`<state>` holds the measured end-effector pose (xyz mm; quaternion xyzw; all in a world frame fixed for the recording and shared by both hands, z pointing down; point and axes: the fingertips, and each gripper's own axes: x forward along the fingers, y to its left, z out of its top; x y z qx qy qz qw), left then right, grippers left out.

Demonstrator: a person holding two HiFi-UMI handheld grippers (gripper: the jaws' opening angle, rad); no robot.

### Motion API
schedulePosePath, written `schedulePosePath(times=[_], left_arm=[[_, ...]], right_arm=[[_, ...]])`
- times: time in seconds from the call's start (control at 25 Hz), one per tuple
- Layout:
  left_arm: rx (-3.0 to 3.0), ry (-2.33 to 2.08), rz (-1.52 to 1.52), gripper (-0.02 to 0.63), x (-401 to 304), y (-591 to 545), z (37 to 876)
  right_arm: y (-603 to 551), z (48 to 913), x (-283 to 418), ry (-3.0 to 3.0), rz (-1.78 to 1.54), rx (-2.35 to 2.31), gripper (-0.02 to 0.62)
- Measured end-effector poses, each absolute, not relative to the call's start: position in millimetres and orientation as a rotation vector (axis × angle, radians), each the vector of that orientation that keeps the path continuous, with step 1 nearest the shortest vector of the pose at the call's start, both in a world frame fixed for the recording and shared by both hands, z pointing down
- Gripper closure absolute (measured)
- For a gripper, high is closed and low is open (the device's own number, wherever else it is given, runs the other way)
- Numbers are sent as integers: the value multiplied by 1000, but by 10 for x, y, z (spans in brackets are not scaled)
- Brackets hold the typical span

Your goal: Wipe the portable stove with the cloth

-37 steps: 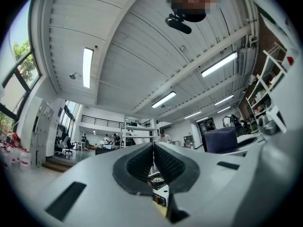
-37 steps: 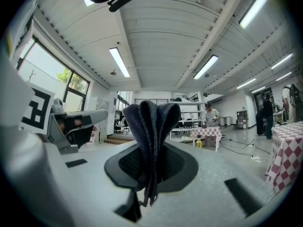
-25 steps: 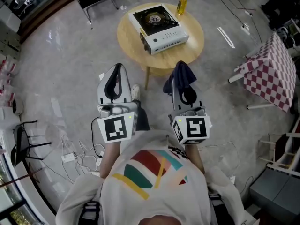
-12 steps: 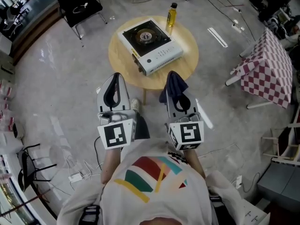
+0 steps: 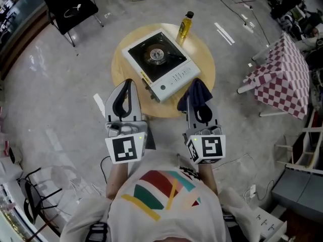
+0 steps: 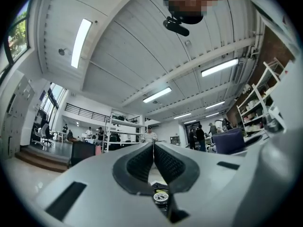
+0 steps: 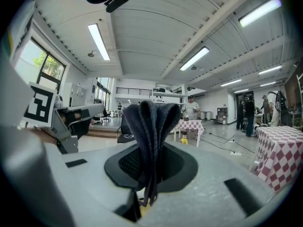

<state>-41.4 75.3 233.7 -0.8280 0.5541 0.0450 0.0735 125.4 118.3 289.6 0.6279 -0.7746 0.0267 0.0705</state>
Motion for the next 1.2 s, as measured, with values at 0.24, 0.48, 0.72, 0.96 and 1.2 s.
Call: schedulePosePath(times=[0.24, 0.48, 0.72, 0.96, 1.2], left_arm=[[-2542, 1573, 144, 600, -463, -52, 2236], [-2599, 1492, 175, 600, -454, -696, 2181], [-2612, 1336, 120, 600, -372, -1107, 2171], [-2660, 1395, 127, 600, -347, -1353, 2353], [-2628, 1462, 105, 600, -295, -1364, 2383]], right_arm=[[512, 2844, 1219, -2242, 118, 1957, 561], [-94, 2801, 1151, -2194, 140, 2011, 561], [-519, 2862, 1088, -2164, 207, 2051, 561], [-666, 2963, 1124, -2146, 266, 2056, 561], [-676, 2986, 1278, -2161, 302, 2061, 561]])
